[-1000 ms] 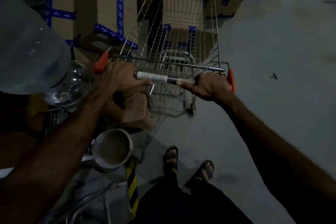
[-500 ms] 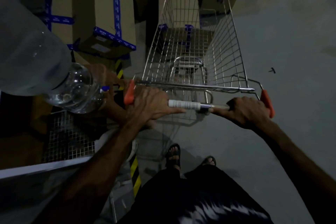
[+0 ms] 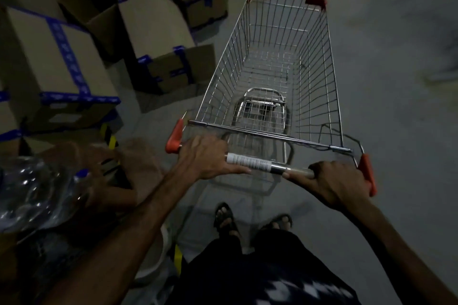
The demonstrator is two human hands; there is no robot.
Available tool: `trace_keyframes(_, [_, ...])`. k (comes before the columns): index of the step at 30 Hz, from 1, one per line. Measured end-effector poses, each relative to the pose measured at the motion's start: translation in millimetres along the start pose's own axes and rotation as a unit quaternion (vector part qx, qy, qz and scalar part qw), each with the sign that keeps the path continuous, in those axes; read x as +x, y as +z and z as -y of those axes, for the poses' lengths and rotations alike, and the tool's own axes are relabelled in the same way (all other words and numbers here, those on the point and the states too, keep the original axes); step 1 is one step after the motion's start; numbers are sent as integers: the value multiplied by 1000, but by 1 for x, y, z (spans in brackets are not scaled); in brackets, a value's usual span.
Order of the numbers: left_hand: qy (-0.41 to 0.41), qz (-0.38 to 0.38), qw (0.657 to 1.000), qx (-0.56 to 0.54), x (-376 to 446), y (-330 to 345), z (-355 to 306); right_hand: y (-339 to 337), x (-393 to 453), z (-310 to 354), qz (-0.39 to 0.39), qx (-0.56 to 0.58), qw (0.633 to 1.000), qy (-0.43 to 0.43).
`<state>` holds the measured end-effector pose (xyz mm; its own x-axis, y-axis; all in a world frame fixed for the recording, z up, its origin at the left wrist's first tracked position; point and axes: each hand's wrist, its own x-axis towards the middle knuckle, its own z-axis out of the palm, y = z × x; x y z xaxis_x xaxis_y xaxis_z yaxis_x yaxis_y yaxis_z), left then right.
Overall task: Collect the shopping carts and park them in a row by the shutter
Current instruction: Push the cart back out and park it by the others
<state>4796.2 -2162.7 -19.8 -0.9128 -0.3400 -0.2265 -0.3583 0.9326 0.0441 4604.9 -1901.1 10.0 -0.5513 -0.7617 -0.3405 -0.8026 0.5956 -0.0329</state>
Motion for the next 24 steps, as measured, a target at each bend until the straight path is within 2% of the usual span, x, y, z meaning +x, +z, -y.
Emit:
trace_keyframes(6, [117, 23, 992, 41, 57, -24, -73, 15, -53, -58, -10, 30, 993, 110])
trace_keyframes(12, [229, 27, 971, 59, 131, -41, -171, 31, -101, -131, -13, 110, 962, 251])
trace_keyframes(24, [458, 26, 874, 159, 226, -49, -359, 57, -202, -195, -80, 149, 878, 447])
